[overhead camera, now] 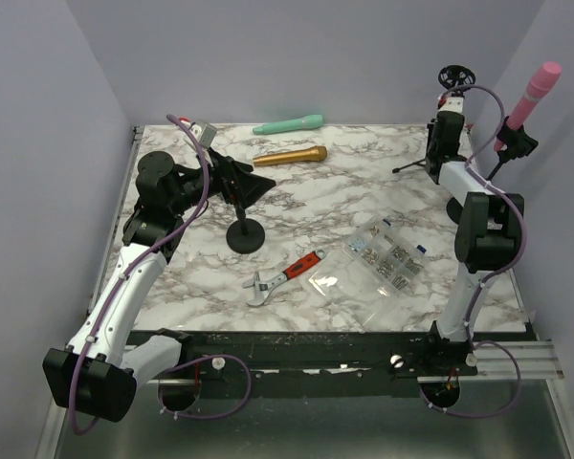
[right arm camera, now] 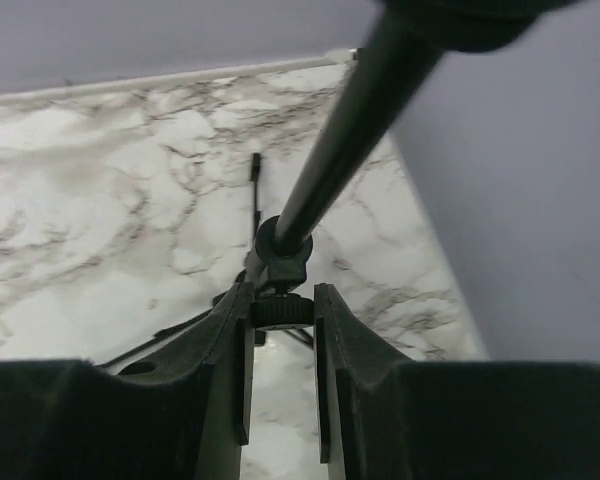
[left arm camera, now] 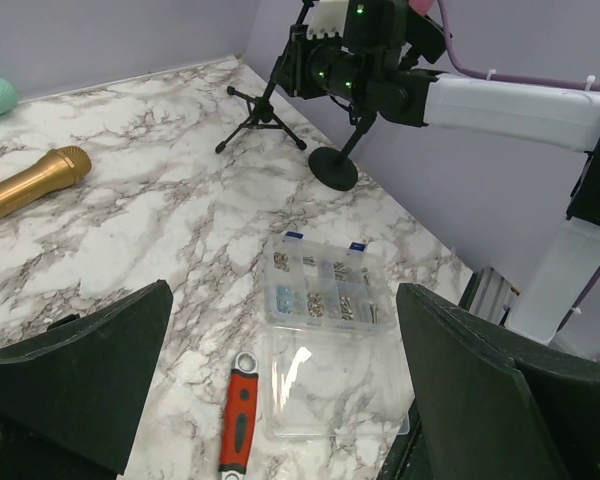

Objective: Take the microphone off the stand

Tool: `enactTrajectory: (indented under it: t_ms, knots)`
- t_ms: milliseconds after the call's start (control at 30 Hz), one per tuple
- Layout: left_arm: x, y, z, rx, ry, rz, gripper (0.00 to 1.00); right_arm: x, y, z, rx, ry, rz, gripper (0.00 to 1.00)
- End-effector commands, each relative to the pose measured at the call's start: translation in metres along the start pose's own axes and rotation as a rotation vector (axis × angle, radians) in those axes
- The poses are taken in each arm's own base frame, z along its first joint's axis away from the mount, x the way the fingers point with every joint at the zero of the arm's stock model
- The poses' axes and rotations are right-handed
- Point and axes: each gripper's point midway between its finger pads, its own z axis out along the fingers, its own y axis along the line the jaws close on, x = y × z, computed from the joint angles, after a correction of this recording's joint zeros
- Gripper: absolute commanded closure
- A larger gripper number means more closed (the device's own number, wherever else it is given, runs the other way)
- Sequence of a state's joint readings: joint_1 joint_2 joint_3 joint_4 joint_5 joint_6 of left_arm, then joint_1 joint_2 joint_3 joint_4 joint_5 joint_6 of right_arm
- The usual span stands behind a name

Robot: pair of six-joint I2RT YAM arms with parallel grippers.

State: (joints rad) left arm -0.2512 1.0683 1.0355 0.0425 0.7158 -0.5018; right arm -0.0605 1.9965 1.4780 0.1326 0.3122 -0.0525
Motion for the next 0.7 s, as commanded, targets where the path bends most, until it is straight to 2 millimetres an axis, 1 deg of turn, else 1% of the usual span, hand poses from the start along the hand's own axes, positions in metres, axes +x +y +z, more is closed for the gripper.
enactTrajectory:
  t_ms: [0, 33, 100, 200, 400, 433, 467, 500, 533, 600, 667]
  knots:
    - [-0.008, -0.011, -0.002, 0.028, -0.014, 0.024, 0.01, 0.027, -0.008, -0.003, 0.204, 0.051, -0.401, 0.99]
    - [-0.009, -0.011, -0.002, 0.028, -0.017, 0.025, 0.01, 0.029, -0.007, -0.005, 0.240, 0.051, -0.478, 0.99]
    - [-0.008, -0.012, -0.002, 0.030, -0.016, 0.025, 0.01, 0.028, -0.007, -0.005, 0.290, 0.038, -0.573, 1.00]
    - [-0.006, -0.010, 0.000, 0.027, -0.009, 0.022, 0.01, 0.027, -0.006, -0.004, 0.304, 0.036, -0.607, 0.99]
    - [-0.005, -0.010, 0.000, 0.024, -0.007, 0.024, 0.02, 0.023, 0.004, -0.002, 0.304, 0.017, -0.628, 0.99]
    - [-0.006, -0.009, 0.000, 0.021, -0.008, 0.025, 0.01, 0.021, 0.005, -0.002, 0.303, 0.011, -0.620, 0.95]
    - [-0.006, -0.008, 0.000, 0.020, -0.007, 0.025, 0.01, 0.018, 0.006, -0.003, 0.302, 0.005, -0.603, 0.87]
    - [-0.005, -0.008, 0.000, 0.020, -0.005, 0.024, 0.02, 0.015, 0.008, -0.005, 0.298, -0.002, -0.581, 0.71]
    - [-0.005, -0.008, 0.001, 0.020, -0.006, 0.024, 0.01, 0.012, 0.011, -0.007, 0.280, -0.009, -0.548, 0.61]
    - [-0.005, -0.008, 0.001, 0.020, -0.005, 0.024, 0.01, 0.003, 0.017, -0.013, 0.231, -0.019, -0.469, 0.51]
    - [-0.005, -0.009, 0.001, 0.022, -0.004, 0.024, 0.02, -0.010, 0.018, -0.021, 0.213, -0.043, -0.383, 0.40]
